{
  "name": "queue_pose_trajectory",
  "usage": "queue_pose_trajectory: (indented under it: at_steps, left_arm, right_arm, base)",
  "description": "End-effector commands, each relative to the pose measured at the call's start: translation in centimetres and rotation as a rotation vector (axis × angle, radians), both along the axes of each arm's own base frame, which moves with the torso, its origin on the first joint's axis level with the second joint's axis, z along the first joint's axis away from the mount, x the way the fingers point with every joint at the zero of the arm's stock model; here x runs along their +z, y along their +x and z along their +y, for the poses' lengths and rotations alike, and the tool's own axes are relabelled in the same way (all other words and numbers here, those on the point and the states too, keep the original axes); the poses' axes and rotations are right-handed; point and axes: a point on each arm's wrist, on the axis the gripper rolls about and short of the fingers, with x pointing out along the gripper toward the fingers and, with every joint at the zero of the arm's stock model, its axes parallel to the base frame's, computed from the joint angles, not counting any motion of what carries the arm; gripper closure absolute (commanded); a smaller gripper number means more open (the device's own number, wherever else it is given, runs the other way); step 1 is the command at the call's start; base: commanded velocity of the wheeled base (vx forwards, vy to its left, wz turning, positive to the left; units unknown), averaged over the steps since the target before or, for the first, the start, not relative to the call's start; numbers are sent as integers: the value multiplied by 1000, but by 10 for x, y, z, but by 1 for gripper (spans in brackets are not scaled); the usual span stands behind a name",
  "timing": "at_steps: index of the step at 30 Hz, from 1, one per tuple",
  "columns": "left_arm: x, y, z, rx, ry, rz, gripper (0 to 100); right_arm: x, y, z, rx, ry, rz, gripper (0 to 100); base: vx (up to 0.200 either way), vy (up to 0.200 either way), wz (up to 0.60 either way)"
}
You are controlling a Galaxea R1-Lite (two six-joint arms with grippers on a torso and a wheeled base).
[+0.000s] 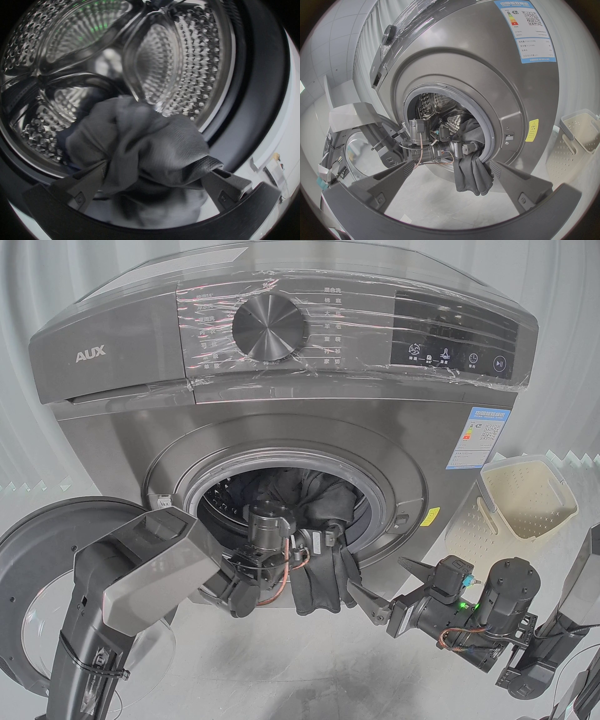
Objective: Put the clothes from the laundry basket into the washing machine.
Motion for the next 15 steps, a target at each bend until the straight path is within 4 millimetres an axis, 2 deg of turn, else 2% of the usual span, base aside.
queue_pose_trajectory:
  at_steps: [1, 10, 11, 15]
  left_arm:
    - [-9, -6, -5, -15, 18, 19, 0]
    - [-39, 0, -12, -20, 38, 46, 0]
    - [-40, 1, -12, -20, 37, 45, 100]
    - [-43, 3, -14, -20, 33, 41, 100]
  right_arm:
    - [0, 0, 0, 1, 1, -1, 0]
    - [0, 0, 0, 1, -1, 0, 0]
    - [0, 0, 0, 1, -1, 0, 0]
    - [0, 0, 1, 1, 1, -1, 0]
  base:
    - [0, 0, 0]
    - [0, 0, 0]
    - [0, 0, 0]
    - [0, 0, 0]
